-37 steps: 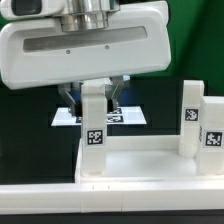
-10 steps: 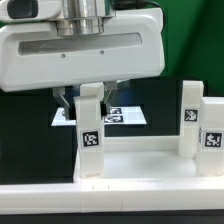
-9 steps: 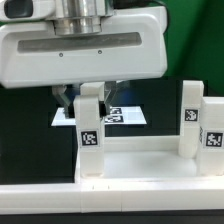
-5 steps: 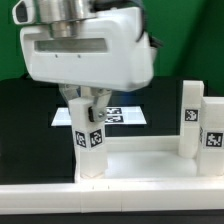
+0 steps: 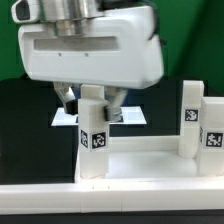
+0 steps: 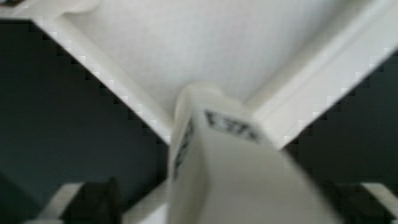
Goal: Assemble desk
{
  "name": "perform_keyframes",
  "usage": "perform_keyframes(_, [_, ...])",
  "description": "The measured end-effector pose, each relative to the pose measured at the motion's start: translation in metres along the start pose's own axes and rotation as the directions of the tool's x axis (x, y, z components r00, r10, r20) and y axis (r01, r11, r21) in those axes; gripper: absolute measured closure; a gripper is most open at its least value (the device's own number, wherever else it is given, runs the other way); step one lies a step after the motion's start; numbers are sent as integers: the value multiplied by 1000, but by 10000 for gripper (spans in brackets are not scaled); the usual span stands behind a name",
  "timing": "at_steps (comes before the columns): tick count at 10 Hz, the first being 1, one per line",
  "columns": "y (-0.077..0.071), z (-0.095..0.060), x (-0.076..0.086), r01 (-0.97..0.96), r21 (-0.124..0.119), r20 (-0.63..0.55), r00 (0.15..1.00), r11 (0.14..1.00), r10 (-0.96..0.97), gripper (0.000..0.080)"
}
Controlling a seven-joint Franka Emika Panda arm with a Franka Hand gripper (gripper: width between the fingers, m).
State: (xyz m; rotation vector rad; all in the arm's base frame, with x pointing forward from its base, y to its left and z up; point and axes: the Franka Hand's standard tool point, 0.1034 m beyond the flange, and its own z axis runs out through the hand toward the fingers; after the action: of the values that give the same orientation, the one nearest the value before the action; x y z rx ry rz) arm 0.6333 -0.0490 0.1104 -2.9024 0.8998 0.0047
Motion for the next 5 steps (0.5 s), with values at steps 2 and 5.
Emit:
perform_keyframes(2, [-2, -1, -9, 165, 12, 6, 986, 986, -165, 157])
perform_keyframes(5, [3, 0, -8, 470, -12, 9, 883, 883, -469, 151])
